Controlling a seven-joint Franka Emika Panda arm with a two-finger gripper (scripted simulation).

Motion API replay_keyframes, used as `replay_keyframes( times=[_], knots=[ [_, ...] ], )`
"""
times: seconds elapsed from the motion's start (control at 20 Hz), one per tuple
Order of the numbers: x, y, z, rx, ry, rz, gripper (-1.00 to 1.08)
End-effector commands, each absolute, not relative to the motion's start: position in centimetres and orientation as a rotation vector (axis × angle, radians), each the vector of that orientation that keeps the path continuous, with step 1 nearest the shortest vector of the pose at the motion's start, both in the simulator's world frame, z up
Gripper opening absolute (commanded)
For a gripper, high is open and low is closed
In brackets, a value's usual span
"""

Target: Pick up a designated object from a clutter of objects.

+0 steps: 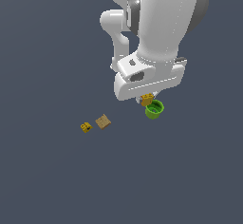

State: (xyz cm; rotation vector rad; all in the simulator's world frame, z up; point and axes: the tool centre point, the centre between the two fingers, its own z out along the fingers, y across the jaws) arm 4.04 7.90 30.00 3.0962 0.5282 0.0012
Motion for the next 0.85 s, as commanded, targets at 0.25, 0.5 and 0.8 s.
replay_keyframes(
  times=[0.25, 0.5, 0.8],
  knots=[
    [3.7, 9.0, 36.0, 3.096, 0.528, 0.0, -1.0],
    [3.6, 9.5, 38.1, 3.096, 0.528, 0.0, -1.0],
    [3.7, 9.6, 38.9, 3.096, 0.528, 0.0, -1.0]
  ],
)
